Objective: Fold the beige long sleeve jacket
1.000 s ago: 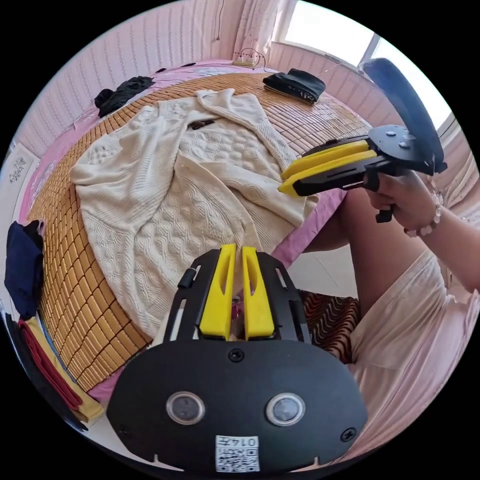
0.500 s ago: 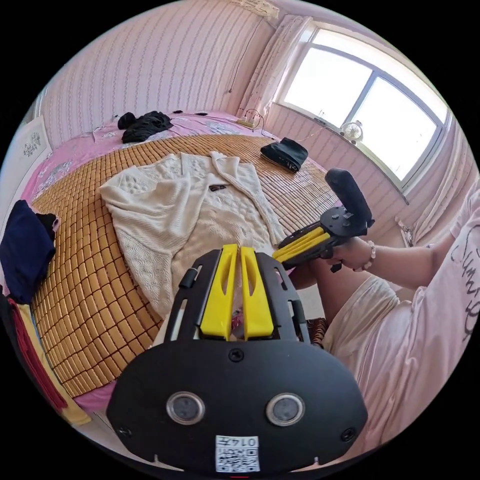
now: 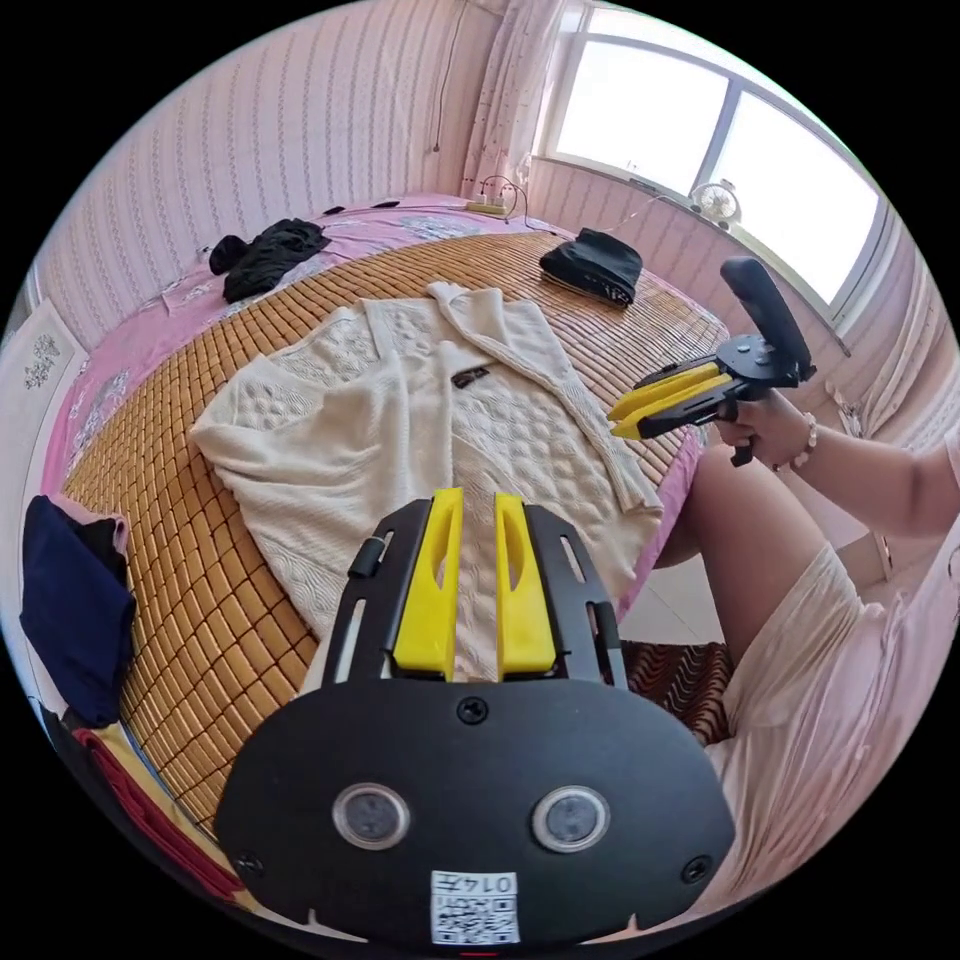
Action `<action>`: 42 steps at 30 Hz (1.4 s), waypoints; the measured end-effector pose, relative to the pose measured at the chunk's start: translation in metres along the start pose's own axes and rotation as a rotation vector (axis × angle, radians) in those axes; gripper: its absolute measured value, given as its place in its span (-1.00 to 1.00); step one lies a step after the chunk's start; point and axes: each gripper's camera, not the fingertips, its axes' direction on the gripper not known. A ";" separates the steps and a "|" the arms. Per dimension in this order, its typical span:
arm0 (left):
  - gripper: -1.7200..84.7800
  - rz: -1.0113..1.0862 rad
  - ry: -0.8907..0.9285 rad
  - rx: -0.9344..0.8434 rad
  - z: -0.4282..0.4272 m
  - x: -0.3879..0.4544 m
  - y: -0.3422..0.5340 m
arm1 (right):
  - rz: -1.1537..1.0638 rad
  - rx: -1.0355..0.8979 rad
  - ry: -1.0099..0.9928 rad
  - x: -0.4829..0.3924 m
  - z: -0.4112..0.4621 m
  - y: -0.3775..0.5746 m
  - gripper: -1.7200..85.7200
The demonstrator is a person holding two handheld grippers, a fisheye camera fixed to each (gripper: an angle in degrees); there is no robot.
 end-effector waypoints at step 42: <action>-0.85 -0.598 -0.100 0.119 -0.110 -0.135 0.150 | 0.310 0.014 0.129 0.088 -0.042 0.071 -0.81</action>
